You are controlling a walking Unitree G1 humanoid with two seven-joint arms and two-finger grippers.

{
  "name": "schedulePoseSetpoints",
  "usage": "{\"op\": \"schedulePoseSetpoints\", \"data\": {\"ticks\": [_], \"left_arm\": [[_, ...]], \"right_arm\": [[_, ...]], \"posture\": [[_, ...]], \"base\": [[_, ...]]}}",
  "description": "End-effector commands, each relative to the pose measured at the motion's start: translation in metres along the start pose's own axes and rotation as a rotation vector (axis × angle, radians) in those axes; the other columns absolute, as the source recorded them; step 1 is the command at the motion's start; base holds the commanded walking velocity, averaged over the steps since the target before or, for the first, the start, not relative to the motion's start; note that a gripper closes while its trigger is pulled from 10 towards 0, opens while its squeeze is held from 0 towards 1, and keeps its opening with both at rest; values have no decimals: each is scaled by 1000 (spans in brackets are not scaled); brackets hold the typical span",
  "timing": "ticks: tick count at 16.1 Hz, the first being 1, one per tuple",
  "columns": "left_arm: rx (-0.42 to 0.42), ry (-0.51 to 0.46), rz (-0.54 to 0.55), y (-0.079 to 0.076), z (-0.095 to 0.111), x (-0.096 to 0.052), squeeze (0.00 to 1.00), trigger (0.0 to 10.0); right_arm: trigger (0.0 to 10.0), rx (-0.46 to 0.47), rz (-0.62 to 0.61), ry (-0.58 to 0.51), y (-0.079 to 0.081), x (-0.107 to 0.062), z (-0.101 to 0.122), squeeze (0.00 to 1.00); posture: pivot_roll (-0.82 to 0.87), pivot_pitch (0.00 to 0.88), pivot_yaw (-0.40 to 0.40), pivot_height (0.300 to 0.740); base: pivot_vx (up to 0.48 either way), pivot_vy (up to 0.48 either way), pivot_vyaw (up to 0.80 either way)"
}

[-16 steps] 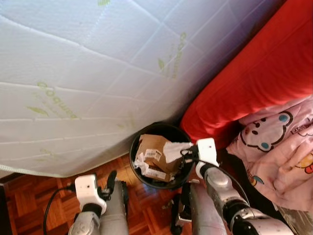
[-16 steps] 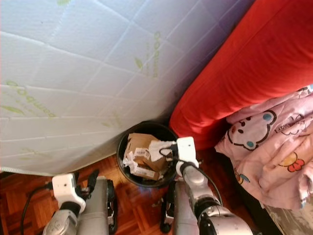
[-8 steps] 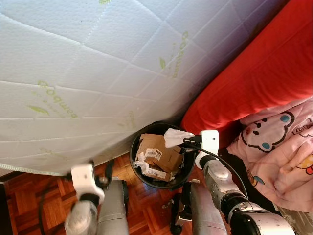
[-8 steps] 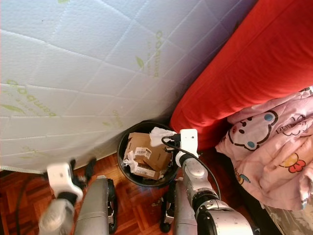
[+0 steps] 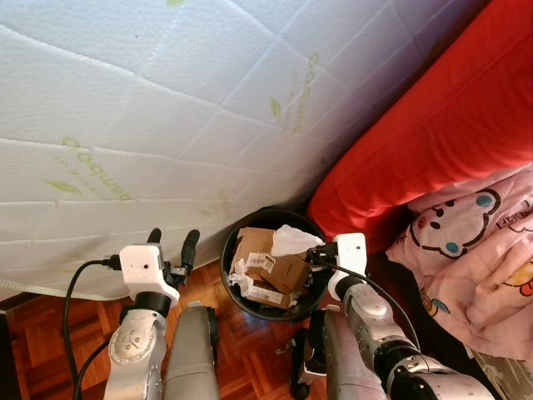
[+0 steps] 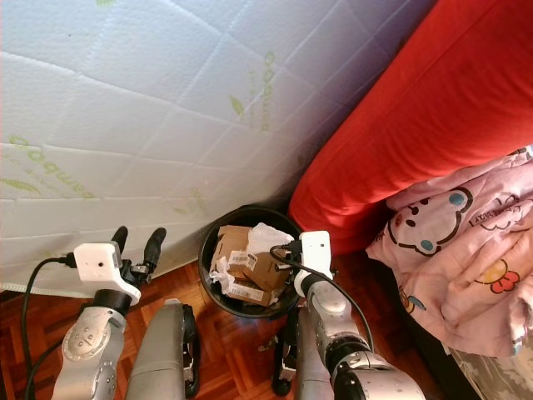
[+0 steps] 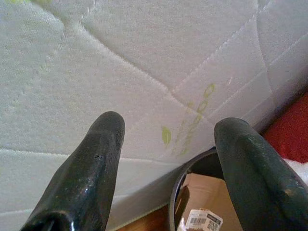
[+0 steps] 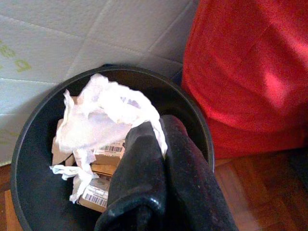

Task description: Clean up the room

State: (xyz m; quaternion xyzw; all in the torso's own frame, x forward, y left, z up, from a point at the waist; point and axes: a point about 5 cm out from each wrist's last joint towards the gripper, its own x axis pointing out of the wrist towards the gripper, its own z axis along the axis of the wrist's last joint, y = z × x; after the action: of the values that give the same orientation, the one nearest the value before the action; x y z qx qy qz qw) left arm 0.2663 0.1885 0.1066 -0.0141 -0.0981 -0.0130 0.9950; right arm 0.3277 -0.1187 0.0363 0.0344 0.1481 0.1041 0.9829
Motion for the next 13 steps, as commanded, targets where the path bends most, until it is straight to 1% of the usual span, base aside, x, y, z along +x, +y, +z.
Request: {"op": "schedulePoseSetpoints", "data": {"ticks": [1, 2, 3, 6, 7, 13], "left_arm": [[-2, 59, 5, 1, -10, -10, 0, 10000], [-1, 69, 2, 0, -11, -11, 0, 10000], [0, 76, 1, 0, -11, -12, 0, 10000], [-1, 83, 1, 0, -10, -12, 0, 10000], [-1, 88, 1, 2, -10, -13, 0, 10000], [-3, 102, -1, 1, -11, -14, 0, 10000]], "right_arm": [[10000, -17, -27, 61, -4, -8, -18, 0], [10000, -52, -74, 78, -9, -8, -20, 0], [10000, -49, -97, 82, -11, -9, -19, 0], [10000, -38, -86, 85, -10, -8, -19, 0], [10000, -56, -87, 84, -10, -8, -19, 1000], [10000, -80, -101, 110, -12, -12, -27, 1000]], "posture": [[226, 437, -81, 630], [229, 438, -82, 630], [229, 436, -84, 630], [236, 436, -82, 630], [235, 435, -80, 630], [234, 440, -79, 630]], "base": [[0, 0, 0], [0, 0, 0], [0, 0, 0], [0, 0, 0], [0, 0, 0], [0, 0, 0]]}}
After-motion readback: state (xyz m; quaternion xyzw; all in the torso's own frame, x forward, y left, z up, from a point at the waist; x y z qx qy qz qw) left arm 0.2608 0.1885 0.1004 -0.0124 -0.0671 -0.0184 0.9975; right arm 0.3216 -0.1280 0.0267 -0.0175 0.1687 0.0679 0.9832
